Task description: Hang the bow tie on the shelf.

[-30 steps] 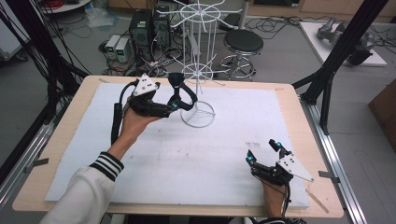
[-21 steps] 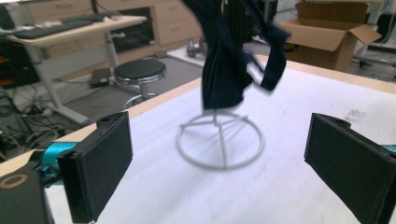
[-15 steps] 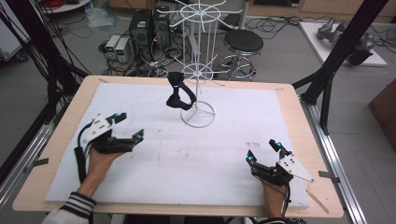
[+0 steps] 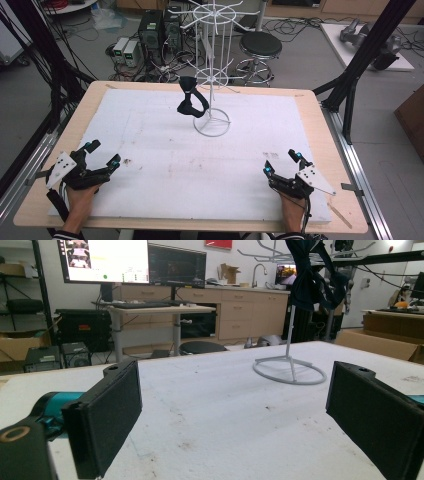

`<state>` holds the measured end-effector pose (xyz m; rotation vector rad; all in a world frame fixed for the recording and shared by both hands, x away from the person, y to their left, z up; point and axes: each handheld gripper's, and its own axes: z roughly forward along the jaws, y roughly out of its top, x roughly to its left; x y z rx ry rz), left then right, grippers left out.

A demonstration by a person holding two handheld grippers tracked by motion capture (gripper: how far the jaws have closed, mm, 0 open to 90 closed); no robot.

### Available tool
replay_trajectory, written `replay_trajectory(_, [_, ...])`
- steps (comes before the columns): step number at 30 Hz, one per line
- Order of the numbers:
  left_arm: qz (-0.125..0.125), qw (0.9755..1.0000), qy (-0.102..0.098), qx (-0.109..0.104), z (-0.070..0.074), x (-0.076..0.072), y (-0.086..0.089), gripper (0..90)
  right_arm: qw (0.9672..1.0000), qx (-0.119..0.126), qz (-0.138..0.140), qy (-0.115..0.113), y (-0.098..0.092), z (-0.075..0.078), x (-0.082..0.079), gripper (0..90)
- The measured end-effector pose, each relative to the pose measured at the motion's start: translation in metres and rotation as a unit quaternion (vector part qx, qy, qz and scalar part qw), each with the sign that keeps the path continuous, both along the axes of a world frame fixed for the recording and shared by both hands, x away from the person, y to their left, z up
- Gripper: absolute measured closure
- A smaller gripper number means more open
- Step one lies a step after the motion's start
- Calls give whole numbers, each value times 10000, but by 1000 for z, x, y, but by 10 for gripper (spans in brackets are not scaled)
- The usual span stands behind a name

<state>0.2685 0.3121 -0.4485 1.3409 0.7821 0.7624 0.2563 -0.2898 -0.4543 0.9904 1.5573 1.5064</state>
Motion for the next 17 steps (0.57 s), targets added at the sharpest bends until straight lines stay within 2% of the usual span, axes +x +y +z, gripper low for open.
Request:
replay_trajectory(5, [41,9999,115,112,-7,2,-5,82,10000,0,-6,8,0,0,0,86])
replay_trajectory(9, [99,9996,44,248,-7,1,-8,82,10000,13,-17,-18,0,0,0,86])
replay_trajectory(17, [116,9996,-27,253,-7,0,-8,82,10000,-1,-18,-41,0,0,-1,86])
